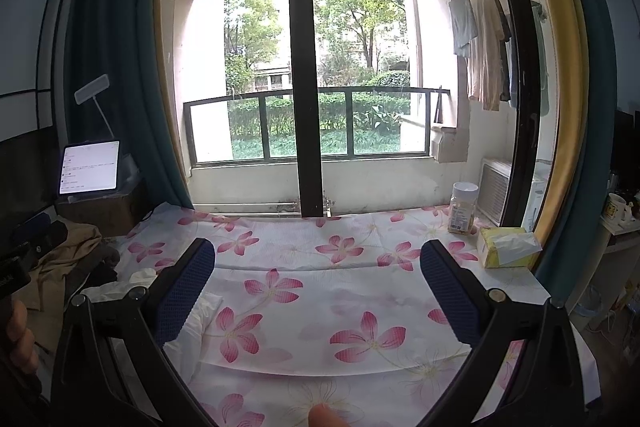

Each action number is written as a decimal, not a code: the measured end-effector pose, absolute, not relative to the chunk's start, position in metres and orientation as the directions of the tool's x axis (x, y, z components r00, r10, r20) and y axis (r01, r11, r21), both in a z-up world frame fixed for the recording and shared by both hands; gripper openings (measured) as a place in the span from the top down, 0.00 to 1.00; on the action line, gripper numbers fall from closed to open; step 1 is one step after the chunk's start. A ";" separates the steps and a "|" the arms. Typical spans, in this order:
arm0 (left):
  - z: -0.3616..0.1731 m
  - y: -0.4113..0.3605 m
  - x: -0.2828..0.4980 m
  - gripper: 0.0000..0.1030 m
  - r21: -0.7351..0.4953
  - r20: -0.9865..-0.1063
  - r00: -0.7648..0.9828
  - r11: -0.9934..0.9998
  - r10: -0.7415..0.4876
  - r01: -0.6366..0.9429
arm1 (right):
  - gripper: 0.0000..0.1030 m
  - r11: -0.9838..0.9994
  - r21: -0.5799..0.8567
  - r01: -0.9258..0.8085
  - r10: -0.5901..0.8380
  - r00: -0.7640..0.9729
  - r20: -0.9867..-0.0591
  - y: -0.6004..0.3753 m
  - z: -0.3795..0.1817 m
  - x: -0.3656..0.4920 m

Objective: Fold large clothes

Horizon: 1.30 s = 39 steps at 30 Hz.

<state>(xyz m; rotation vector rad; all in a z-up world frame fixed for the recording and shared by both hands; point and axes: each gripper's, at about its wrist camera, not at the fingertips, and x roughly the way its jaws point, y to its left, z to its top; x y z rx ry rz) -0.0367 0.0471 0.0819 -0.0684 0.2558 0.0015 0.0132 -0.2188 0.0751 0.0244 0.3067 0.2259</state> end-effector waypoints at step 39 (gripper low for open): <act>0.078 0.043 -0.033 0.18 -0.066 -0.273 0.962 0.998 -0.002 -0.016 | 0.02 0.974 0.064 -0.218 0.227 0.924 -0.308 -0.222 0.067 0.014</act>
